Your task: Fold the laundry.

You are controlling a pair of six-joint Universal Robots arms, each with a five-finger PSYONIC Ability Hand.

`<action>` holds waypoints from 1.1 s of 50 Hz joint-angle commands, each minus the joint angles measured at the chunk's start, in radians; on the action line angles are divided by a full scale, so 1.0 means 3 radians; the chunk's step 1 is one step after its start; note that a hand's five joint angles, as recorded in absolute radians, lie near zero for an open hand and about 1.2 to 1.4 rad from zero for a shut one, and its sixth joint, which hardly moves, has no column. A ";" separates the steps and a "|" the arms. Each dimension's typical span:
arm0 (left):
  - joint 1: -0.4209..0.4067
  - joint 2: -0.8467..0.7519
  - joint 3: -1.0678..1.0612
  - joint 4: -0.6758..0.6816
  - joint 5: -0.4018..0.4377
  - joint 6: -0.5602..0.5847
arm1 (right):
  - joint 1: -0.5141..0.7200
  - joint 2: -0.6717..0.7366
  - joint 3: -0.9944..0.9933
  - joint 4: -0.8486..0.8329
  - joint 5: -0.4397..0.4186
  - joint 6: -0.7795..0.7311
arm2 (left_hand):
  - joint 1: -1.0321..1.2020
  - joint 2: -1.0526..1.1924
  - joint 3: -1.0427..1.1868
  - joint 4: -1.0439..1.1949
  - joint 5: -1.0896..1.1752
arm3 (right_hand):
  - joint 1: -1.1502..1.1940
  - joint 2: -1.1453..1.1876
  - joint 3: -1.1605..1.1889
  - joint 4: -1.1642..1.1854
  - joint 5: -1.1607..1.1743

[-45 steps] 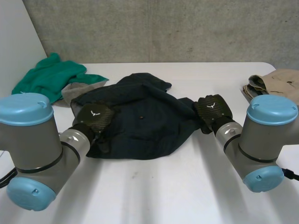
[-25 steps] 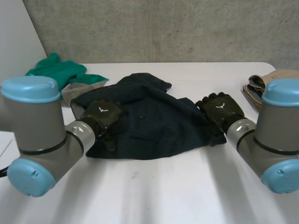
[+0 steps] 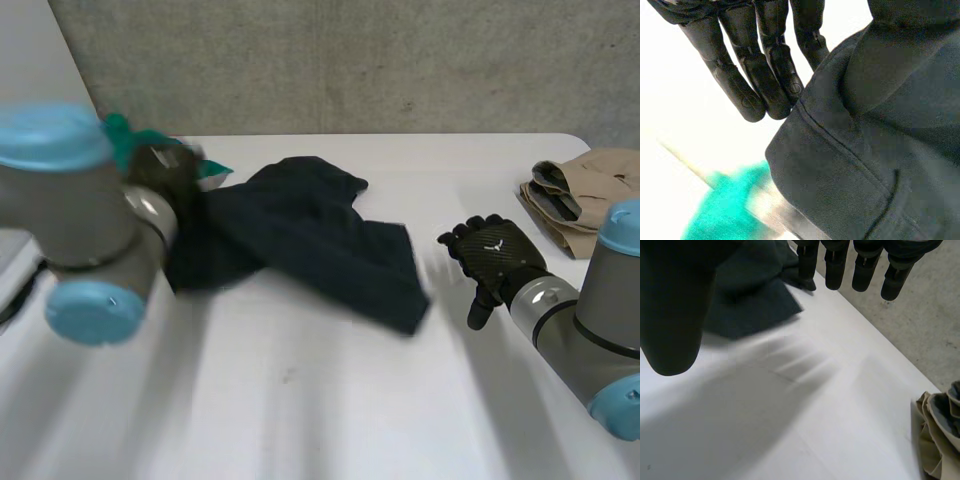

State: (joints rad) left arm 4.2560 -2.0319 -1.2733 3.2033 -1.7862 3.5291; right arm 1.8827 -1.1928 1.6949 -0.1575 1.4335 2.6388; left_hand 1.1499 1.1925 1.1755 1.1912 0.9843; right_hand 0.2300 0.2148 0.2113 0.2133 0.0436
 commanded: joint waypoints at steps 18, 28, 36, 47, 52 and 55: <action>-0.0534 -0.0723 0.1949 0.0475 0.1484 -0.1041 | -0.0012 0.0003 0.0011 -0.0058 0.0003 0.0081 | 0.0821 0.0679 0.0736 0.0684 0.0792 | -0.0185 -0.0134 -0.0123 -0.0129 -0.0145; -0.0861 -0.1214 0.1402 0.0403 0.2037 -0.1102 | -0.0078 0.0044 0.0057 -0.0124 -0.0069 0.0070 | 0.0052 -0.0090 -0.0033 -0.0086 0.0022 | -0.0185 -0.0134 -0.0123 -0.0129 -0.0145; -0.0969 -0.1214 0.1192 0.0377 0.1940 -0.0847 | -0.0073 0.0029 0.0067 -0.0186 -0.0069 0.0065 | -0.3189 -0.3331 -0.3275 -0.3327 -0.3219 | -0.0185 -0.0134 -0.0123 -0.0129 -0.0145; -0.0918 -0.0248 0.0691 0.0240 0.0755 -0.0499 | -0.0104 -0.0334 0.0072 -0.0267 -0.0089 -0.0042 | -0.3251 -0.3393 -0.3337 -0.3389 -0.3281 | -0.0185 -0.0134 -0.0123 -0.0129 -0.0145; -0.0948 0.0151 0.0190 -0.0128 0.0207 -0.0249 | -0.0073 -0.0503 0.0113 -0.0232 -0.0100 -0.0333 | -0.3251 -0.3393 -0.3337 -0.3389 -0.3281 | -0.0136 -0.0085 -0.0074 -0.0081 -0.0097; -0.0938 0.0360 -0.0213 -0.0358 0.0038 -0.0090 | -0.0078 -0.0569 0.0200 -0.0181 -0.0202 -0.0650 | -0.3251 -0.3393 -0.3337 -0.3389 -0.3281 | -0.0107 -0.0056 -0.0044 -0.0051 -0.0067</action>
State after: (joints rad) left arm 3.9786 -2.0542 -1.1282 3.2324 -1.6296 3.4118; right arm 1.8544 -1.3132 1.7212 -0.2346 1.4046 2.5928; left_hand 0.2132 0.2099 0.2168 0.2046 0.0503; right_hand 0.2300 0.2148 0.2114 0.2133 0.0435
